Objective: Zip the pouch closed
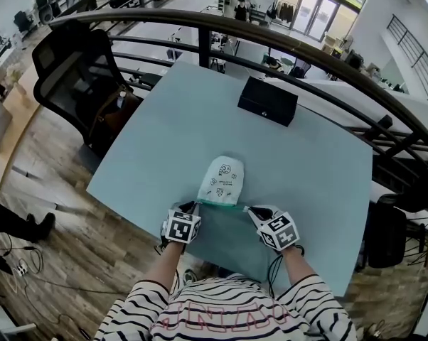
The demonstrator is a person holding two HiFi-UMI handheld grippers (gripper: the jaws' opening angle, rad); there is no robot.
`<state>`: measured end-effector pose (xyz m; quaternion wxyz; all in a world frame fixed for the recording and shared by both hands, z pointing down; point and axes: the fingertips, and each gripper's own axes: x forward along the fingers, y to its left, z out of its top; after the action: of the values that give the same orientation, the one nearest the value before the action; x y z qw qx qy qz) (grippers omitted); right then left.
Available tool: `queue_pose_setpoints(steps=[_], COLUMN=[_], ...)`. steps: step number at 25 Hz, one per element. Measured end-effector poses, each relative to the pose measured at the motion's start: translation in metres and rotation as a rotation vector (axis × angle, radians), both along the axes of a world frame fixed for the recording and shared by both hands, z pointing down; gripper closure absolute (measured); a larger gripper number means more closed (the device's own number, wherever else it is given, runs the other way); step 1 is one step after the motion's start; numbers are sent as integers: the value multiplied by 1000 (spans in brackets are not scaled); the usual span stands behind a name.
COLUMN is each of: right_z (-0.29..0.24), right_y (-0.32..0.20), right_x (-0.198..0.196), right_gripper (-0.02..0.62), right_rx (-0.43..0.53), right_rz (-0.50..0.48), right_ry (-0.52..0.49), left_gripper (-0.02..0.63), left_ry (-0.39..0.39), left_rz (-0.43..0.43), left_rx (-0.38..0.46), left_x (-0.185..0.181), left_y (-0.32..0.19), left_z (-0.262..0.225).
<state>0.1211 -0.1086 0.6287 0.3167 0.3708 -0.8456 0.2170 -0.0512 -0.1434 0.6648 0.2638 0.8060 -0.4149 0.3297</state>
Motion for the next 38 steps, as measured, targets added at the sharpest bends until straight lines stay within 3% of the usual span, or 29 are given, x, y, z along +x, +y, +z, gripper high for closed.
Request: queue_pose_setpoints(steps=[8, 12, 21, 38], right_z=[-10, -19, -58, -95], right_y=[5, 13, 41, 109], right_x=[11, 14, 7, -43], right_gripper=[561, 546, 546, 557], right_rx=[47, 76, 232, 335], right_rz=[155, 219, 341, 450], right_ry=[-29, -51, -79, -187], left_gripper=[575, 541, 541, 581], left_ry=[27, 52, 78, 170], left_rz=[-6, -3, 17, 130], left_rx=[59, 109, 259, 396], left_x=[-9, -7, -11, -37], left_y=[11, 18, 42, 122], left_z=[-20, -36, -82, -141])
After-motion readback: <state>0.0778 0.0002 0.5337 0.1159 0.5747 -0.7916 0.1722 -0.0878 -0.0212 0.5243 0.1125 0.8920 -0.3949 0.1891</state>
